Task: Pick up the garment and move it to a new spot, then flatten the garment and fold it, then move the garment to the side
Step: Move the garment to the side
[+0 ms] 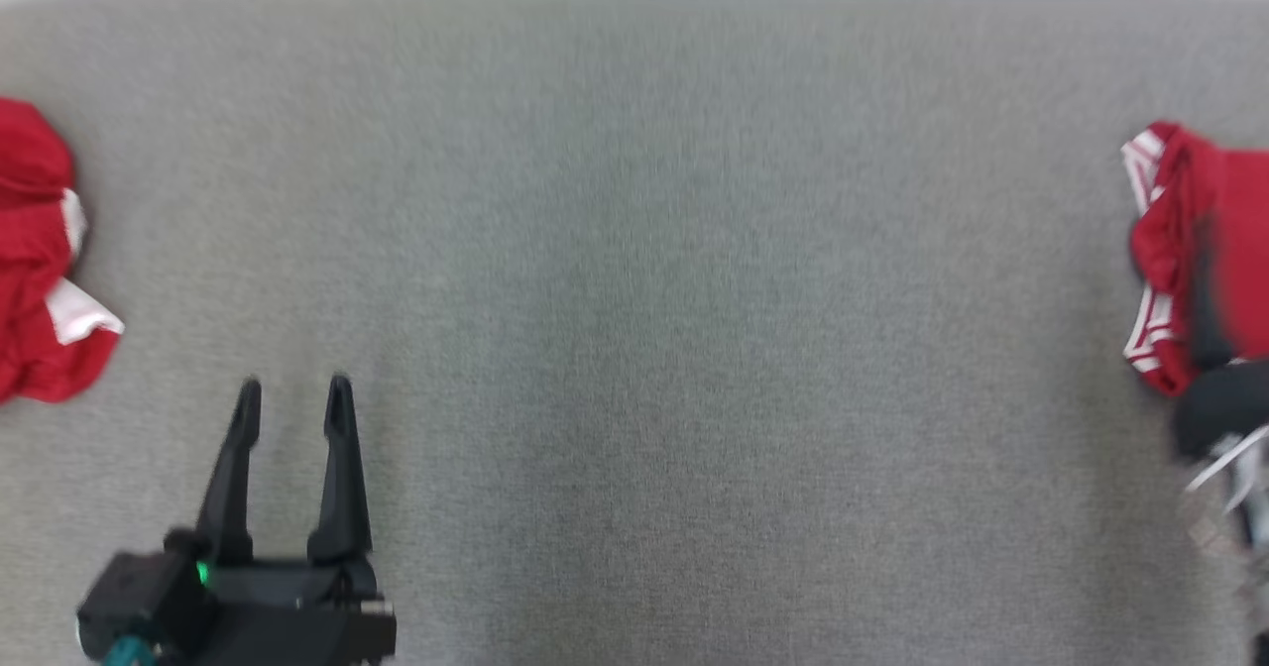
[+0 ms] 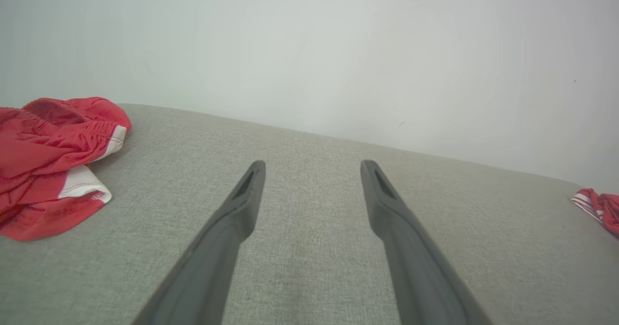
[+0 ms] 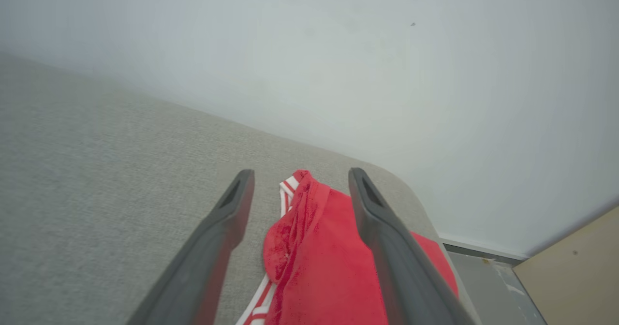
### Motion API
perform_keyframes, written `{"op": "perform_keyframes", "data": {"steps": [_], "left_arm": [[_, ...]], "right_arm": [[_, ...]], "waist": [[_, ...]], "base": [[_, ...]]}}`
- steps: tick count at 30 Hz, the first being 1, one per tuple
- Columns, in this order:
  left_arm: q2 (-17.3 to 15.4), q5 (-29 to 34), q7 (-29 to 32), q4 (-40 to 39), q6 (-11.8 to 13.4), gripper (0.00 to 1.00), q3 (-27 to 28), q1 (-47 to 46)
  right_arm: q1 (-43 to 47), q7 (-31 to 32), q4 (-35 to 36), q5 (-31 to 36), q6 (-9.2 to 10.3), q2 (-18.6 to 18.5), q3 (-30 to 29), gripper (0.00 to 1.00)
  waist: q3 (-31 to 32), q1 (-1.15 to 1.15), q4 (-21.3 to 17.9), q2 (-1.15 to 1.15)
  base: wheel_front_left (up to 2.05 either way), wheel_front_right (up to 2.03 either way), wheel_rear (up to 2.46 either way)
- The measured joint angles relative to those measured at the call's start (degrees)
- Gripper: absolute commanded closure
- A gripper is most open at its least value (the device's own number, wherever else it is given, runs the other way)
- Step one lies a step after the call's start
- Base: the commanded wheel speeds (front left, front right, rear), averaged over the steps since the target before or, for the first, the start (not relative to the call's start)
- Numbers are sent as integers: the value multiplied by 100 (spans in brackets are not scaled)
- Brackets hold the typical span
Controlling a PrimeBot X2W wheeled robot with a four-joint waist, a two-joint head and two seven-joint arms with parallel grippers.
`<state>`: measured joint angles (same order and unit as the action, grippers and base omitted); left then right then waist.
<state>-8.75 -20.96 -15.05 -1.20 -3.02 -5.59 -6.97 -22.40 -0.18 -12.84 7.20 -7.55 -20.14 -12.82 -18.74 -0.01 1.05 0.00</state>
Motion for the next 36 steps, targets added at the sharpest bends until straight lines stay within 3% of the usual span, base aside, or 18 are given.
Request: {"op": "perform_keyframes", "data": {"steps": [8, 15, 25, 36], "left_arm": [[316, -18, 0, 235, 51, 0, 407, 645], [363, 137, 0, 592, -57, 0, 535, 916], [256, 478, 0, 943, -304, 0, 614, 1140], [194, 584, 0, 1150, -404, 0, 497, 1163]], "right_arm": [[1163, -289, 476, -279, -1, 1027, 686, 0], [1914, -514, 620, -425, 0, 1602, 842, 0], [2371, -642, 258, -743, 0, 1719, 1040, 0], [2390, -642, 88, -890, 0, 1720, 925, 0]], "waist": [[910, -1, 65, -1], [1599, -2, 148, -1], [2140, -1, 224, -1], [2162, 1, 124, 0]], "base": [[0, 0, 0], [0, 0, 0], [0, 0, 0], [0, 0, 0]]}}
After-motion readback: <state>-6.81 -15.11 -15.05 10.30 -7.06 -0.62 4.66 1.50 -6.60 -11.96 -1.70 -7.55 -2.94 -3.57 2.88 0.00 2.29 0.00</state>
